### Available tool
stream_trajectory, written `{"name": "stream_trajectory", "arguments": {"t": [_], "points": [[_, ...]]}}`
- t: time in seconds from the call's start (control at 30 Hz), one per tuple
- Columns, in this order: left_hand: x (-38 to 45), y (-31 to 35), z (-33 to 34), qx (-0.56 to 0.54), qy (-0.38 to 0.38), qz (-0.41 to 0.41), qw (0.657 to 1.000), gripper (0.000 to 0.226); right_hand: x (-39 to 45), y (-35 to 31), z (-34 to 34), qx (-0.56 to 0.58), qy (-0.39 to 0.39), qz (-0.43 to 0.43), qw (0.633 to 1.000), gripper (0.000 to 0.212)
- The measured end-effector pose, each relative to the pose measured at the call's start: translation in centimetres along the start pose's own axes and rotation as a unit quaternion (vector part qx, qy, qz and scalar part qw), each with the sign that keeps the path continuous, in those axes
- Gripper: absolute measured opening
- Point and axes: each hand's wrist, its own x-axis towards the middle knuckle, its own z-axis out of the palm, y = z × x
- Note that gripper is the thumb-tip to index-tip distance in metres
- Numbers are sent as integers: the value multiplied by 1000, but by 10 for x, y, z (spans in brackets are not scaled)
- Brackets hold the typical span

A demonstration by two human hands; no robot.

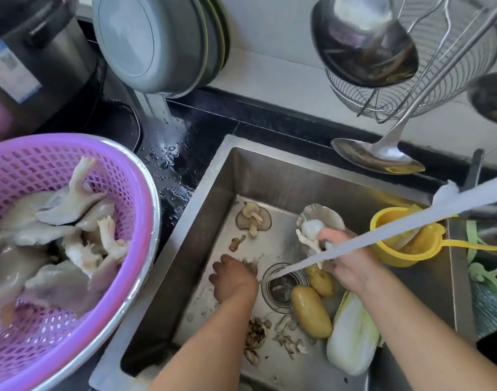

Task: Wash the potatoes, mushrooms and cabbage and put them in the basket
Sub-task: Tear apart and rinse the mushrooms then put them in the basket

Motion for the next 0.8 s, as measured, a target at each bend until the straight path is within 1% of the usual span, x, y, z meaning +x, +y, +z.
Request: {"name": "stream_trajectory", "arguments": {"t": [0.07, 0.13, 0.2, 0.23, 0.27, 0.3, 0.37, 0.4, 0.43, 0.53, 0.6, 0.67, 0.7, 0.73, 0.8], "points": [[1, -3, 2, 73, -4, 47, 996, 46, -2, 0, 3, -7, 0, -7, 1000, 22], [1, -4, 1, 138, -26, 123, 982, 41, -5, 2, 6, -11, 0, -6, 1000, 19], [0, 0, -6, 161, -43, 190, 967, 38, -9, 3, 5, -16, -5, -3, 1000, 15], [2, 4, -11, 145, -35, 215, 965, 38, -11, 3, 3, -16, -9, -3, 1000, 14], [5, 9, -17, 123, -10, 241, 963, 39, -12, 5, -1, -19, -15, -5, 1000, 17], [11, 15, -24, 99, 34, 275, 956, 40, -12, 7, -5, -25, -21, -6, 999, 19], [26, 35, -35, 91, 105, 364, 921, 40, -12, 10, -12, -35, -20, -1, 999, 13], [35, 46, -38, 119, 113, 402, 901, 38, -12, 11, -15, -34, -16, 1, 999, 12], [46, 55, -39, 160, 99, 428, 884, 36, -12, 12, -17, -34, -11, -1, 999, 13], [71, 70, -33, 321, -7, 446, 835, 43, -9, 15, -22, -46, -11, -10, 999, 20], [75, 68, -27, 403, -47, 435, 803, 53, -10, 17, -26, -59, -16, -11, 998, 20], [72, 65, -18, 460, -42, 422, 780, 62, -9, 20, -28, -67, -16, -14, 998, 18], [69, 64, -15, 483, -24, 417, 770, 63, -10, 21, -28, -67, -15, -14, 998, 17], [67, 64, -11, 500, 0, 416, 760, 60, -10, 22, -27, -68, -14, -15, 997, 14], [64, 67, -7, 511, 53, 443, 734, 52, -11, 25, -25, -76, -3, -13, 997, 9]]}}
